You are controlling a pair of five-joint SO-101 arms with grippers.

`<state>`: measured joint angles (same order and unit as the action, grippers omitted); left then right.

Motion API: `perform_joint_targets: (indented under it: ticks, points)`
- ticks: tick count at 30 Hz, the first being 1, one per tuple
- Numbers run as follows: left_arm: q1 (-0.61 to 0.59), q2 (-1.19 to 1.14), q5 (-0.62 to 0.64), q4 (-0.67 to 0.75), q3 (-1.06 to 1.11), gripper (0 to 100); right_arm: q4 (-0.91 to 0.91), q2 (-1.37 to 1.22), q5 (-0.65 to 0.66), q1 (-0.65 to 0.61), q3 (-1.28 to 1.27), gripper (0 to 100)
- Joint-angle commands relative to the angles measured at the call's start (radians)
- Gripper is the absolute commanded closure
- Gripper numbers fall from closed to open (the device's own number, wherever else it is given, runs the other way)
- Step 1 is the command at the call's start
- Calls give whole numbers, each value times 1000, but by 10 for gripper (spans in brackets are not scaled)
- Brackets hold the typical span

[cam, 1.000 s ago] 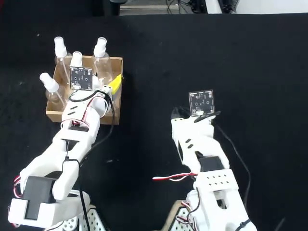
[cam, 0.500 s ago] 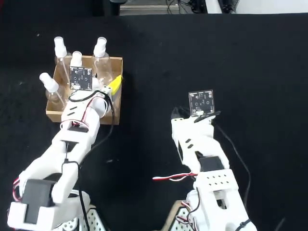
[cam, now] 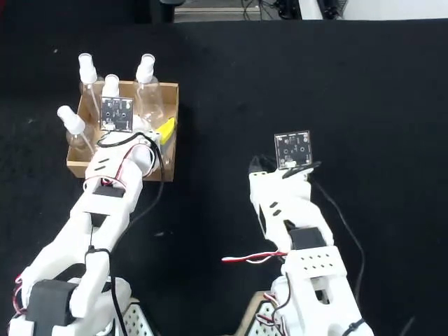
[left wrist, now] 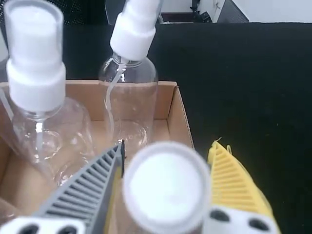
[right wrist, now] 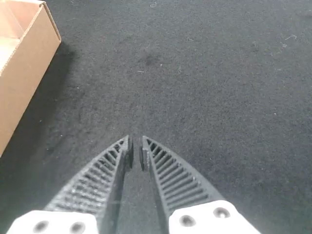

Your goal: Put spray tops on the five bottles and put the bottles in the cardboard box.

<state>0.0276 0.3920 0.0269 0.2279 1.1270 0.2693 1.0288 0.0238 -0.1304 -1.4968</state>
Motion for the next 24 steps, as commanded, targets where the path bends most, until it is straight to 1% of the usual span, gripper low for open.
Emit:
perform_joint_targets:
  ticks: [1, 4, 11, 15, 24]
  points:
    - [8, 44, -11, -3, -58, 739, -26, 25, 6, 12, 24, 987]
    - [1, 51, -6, -2, -65, 739, -26, 25, 6, 12, 24, 987]
    - [4, 143, -6, -5, -45, 739, -26, 25, 8, 12, 24, 987]
    - [2, 164, -6, -77, -56, 739, -26, 25, 8, 12, 24, 987]
    - [1, 166, -6, -81, -101, 739, -26, 25, 8, 12, 24, 987]
